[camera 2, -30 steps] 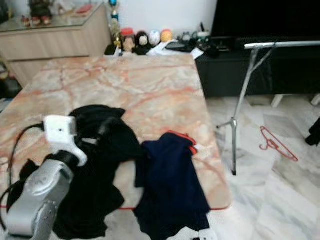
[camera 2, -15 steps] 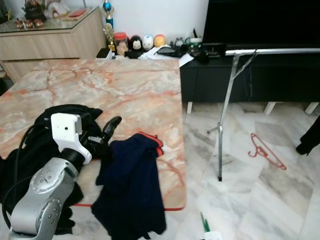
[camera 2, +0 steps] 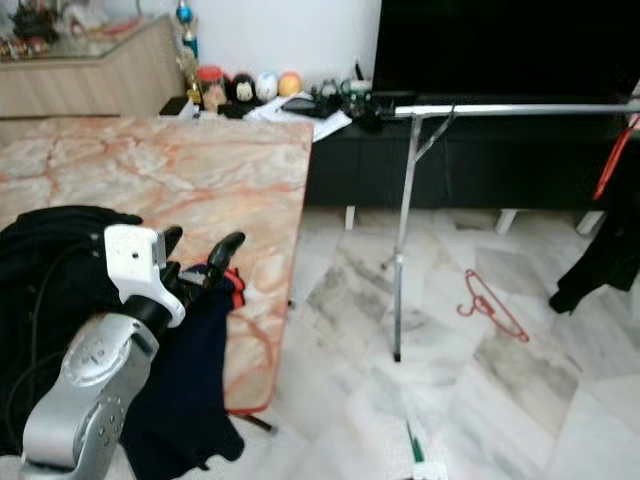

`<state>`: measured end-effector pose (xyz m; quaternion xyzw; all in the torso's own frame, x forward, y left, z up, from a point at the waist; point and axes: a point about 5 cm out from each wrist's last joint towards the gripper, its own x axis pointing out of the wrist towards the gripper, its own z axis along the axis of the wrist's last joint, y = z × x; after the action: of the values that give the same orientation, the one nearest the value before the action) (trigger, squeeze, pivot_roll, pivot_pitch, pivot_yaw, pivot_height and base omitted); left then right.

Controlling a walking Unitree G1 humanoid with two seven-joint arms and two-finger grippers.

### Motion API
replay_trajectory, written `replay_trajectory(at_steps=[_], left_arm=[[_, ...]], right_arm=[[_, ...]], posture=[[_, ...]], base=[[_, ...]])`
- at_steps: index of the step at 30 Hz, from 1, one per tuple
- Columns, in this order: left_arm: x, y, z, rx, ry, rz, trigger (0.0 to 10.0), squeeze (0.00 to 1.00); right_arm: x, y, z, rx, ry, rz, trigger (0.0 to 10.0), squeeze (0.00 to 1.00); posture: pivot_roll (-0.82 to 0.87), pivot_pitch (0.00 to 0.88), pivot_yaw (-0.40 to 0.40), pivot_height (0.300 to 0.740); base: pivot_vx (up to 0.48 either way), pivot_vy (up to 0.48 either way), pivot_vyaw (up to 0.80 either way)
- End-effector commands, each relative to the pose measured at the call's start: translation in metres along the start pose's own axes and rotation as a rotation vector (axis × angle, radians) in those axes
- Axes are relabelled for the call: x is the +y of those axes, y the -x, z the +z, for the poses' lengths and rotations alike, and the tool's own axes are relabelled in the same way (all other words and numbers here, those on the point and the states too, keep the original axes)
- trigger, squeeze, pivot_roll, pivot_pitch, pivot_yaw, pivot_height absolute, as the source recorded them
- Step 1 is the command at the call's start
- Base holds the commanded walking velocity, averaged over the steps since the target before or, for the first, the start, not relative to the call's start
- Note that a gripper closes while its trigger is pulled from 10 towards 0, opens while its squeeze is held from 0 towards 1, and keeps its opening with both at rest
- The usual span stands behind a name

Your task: Hang hanger

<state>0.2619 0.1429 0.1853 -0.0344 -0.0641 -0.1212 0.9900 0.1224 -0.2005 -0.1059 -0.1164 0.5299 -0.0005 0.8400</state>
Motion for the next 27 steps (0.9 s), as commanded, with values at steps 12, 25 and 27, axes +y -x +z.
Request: replay_trajectory(at_steps=[12,25,27], left_arm=[[0.0005,-0.0017,-0.0006,0.009,-0.020,-0.002,10.0,0.00],[-0.0002,-0.0018,-0.0014,0.012,-0.019,-0.003,10.0,0.00],[0.0008,-0.0019,-0.0012,0.009,-0.019,0.003,10.0,0.00]], right_arm=[[0.0029,0.0001,0.0026,-0.025,-0.049,-0.018,10.0,0.00],[0.0023,0.0001,0.0031,-0.031,-0.048,-0.019,10.0,0.00],[0.0020,0.0001,0.0031,-0.032,-0.052,-0.023,10.0,0.00]], posture=[[0.00,0.000,0.004,0.740],[0.00,0.000,0.003,0.740],[0.00,0.000,0.003,0.740]], base=[[0.000,-0.404,0.00],[0.000,-0.404,0.00],[0.000,-0.398,0.00]])
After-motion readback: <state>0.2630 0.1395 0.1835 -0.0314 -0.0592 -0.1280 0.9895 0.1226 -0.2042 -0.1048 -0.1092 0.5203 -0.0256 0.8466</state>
